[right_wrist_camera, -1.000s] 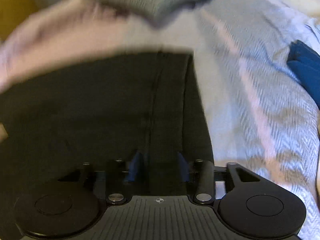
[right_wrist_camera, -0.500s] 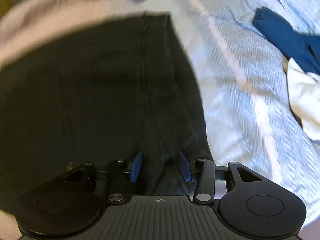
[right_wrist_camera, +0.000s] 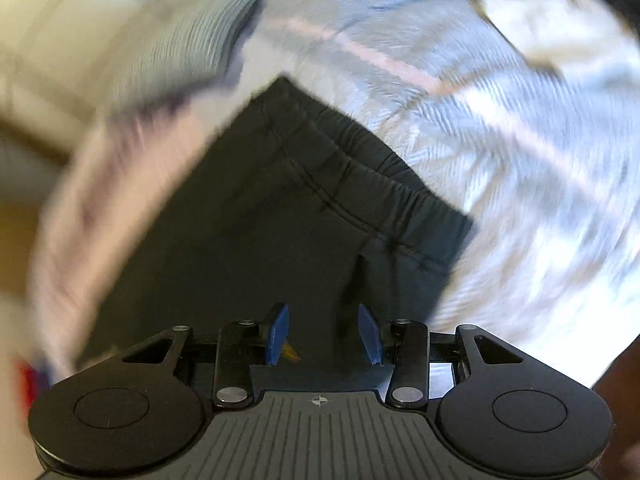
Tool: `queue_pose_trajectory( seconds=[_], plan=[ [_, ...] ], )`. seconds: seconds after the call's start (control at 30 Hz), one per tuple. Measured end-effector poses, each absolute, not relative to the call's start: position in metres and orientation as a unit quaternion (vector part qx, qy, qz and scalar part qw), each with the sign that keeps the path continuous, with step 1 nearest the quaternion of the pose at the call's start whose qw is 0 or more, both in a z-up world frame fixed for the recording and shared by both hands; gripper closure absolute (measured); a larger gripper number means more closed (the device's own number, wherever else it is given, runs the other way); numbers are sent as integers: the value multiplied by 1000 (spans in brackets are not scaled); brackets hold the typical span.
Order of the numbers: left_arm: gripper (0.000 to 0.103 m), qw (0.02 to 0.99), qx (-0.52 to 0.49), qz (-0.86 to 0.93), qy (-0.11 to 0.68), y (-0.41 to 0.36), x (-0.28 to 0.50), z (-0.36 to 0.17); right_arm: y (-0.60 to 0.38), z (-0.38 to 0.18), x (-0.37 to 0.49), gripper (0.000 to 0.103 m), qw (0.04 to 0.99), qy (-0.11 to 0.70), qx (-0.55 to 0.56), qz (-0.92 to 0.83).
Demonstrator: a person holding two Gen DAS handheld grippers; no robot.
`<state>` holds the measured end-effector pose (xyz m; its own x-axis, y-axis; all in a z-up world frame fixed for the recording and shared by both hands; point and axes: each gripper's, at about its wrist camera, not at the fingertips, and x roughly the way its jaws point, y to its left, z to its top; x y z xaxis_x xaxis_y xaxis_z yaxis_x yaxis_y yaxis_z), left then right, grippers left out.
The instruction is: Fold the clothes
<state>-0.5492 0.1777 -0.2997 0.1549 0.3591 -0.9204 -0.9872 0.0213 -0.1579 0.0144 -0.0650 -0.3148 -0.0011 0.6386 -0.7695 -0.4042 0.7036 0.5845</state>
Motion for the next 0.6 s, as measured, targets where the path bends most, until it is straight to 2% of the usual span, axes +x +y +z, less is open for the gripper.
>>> queue_pose_trajectory(
  seconds=[0.1,0.33,0.37,0.4,0.43,0.5,0.6],
  plan=[
    [85,626,-438,536,358,175,-538,-302,-65,-326,29,59,673,619,163,370],
    [85,626,-429,545,357,171,-502,-323,-55,-376,49,61,644,651,164,366],
    [85,624,-426,549,357,170,-496,-326,-54,-384,51,75,635,655,171,373],
    [85,623,-424,552,357,169,-491,-327,-52,-392,54,82,623,656,182,385],
    [85,622,-421,555,358,168,-485,-329,-50,-397,55,83,618,655,182,395],
    [85,623,-413,559,359,166,-474,-330,-45,-402,55,99,613,652,170,413],
    [85,618,-406,566,365,160,-462,-329,-47,-387,49,102,627,622,121,454]
  ],
)
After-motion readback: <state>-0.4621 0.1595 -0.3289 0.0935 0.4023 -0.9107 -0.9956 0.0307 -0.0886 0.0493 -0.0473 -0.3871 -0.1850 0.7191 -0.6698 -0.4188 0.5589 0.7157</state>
